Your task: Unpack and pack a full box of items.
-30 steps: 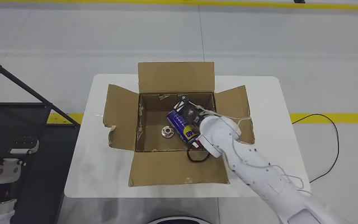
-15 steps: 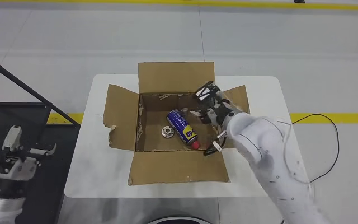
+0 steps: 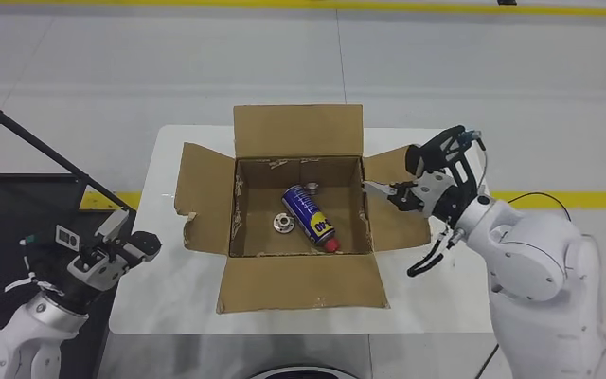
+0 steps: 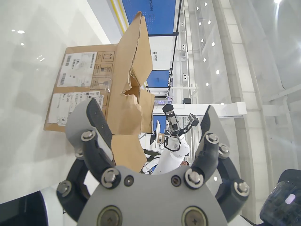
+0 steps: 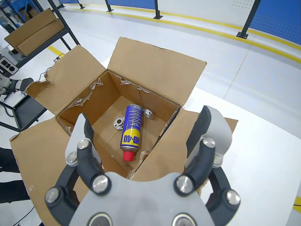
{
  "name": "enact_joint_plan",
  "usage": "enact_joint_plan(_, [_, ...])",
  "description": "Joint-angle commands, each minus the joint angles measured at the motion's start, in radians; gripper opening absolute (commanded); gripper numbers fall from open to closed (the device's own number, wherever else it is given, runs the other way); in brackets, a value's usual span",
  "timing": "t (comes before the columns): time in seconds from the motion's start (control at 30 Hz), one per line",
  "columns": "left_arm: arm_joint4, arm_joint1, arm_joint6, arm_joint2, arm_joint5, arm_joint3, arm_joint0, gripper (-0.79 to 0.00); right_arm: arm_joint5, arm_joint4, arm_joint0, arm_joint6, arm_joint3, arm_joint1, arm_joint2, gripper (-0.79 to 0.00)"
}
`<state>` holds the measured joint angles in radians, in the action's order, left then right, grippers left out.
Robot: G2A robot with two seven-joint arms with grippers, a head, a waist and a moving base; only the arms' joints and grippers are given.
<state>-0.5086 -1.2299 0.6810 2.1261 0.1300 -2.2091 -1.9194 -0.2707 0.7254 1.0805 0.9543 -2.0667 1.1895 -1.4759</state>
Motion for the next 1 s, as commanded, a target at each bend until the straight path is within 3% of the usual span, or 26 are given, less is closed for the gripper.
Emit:
enact_joint_plan(0.0, [0.000, 0.000, 0.000, 0.001, 0.000, -0.001, -0.001, 0.000, 0.001, 0.002, -0.001, 0.000, 0.000, 0.000, 0.001, 0.000])
enact_joint_plan(0.2, [0.004, 0.000, -0.002, -0.003, -0.003, -0.002, -0.001, 0.000, 0.001, 0.002, -0.001, 0.000, 0.000, 0.000, 0.001, 0.000])
enact_joint_plan(0.33, [0.092, 0.003, -0.046, -0.033, -0.021, -0.013, 0.015, 0.000, 0.043, -0.052, 0.031, -0.088, 0.049, 0.001, -0.025, 0.000])
enact_joint_plan(0.47, [0.220, 0.010, -0.067, -0.106, -0.051, 0.006, 0.081, 0.000, 0.101, -0.125, 0.047, -0.133, 0.099, -0.002, -0.082, 0.000])
enact_joint_plan(0.63, [0.339, 0.021, -0.063, -0.210, -0.067, 0.104, 0.199, 0.000, 0.145, -0.219, 0.069, -0.134, 0.139, -0.008, -0.146, 0.000])
enact_joint_plan(0.77, [0.338, 0.024, -0.050, -0.253, -0.067, 0.131, 0.252, 0.000, 0.158, -0.285, 0.076, -0.028, 0.166, -0.019, -0.190, 0.000])
enact_joint_plan(0.97, [0.300, 0.029, -0.014, -0.269, -0.063, 0.092, 0.266, 0.000, 0.132, -0.383, 0.066, 0.208, 0.215, -0.040, -0.215, 0.000])
